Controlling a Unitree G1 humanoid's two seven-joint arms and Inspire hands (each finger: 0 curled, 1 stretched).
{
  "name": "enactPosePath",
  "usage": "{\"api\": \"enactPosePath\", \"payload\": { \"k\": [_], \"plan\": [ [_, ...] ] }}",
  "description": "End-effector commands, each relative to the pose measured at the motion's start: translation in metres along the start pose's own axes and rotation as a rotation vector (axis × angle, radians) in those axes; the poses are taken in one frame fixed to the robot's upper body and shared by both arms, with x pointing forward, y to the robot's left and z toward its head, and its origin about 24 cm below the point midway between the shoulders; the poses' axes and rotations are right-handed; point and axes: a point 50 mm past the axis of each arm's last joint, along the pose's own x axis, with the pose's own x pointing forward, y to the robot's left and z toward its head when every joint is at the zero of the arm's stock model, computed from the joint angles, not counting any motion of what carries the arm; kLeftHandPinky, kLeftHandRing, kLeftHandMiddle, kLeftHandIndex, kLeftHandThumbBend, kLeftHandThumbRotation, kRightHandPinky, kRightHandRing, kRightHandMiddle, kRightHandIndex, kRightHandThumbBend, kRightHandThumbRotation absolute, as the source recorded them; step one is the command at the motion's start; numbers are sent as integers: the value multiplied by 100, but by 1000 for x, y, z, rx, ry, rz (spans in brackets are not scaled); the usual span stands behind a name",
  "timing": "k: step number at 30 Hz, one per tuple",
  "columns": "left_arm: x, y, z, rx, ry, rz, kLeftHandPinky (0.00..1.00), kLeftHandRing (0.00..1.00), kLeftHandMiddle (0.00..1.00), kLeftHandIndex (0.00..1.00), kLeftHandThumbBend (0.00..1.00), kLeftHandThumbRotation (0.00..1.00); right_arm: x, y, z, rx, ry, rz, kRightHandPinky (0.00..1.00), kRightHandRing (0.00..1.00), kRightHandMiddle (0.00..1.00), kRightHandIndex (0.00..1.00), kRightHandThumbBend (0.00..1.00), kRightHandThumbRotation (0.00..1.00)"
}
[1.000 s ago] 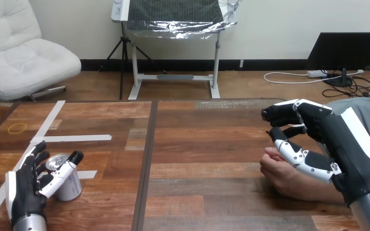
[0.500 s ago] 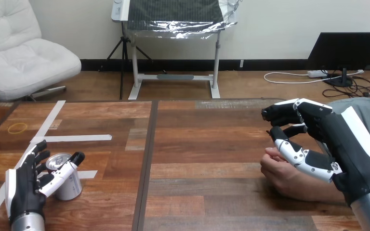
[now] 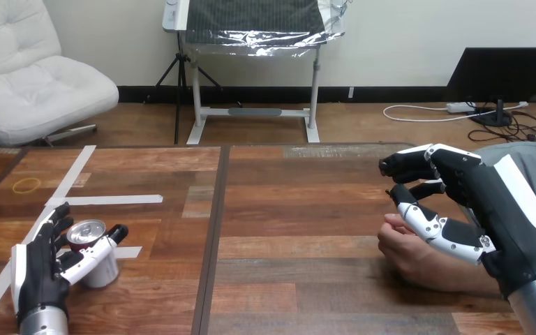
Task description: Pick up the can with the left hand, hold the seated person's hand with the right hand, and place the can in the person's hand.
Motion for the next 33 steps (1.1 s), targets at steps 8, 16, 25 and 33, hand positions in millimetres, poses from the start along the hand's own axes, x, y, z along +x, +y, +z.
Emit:
{"api": "enactPosePath", "payload": {
  "k": [8,16,25,33],
  "plan": [
    [-5,-47,8,-61,3,-169,82,86,88,88,80,25,10,-8,22,-44,-107,-16,63,71,70,63,33,0],
    [-6,-52,10,-60,-4,-187,85,89,90,90,78,27,10,-8,21,-41,-110,-9,63,70,69,62,33,0],
    [-8,-56,12,-103,-6,-205,87,90,91,90,79,27,9,-7,21,-42,-106,-8,63,70,69,63,33,0],
    [-10,-60,14,-111,-19,-244,88,91,92,90,78,29,9,-8,21,-47,-106,-7,63,70,69,63,33,0]
  ]
}}
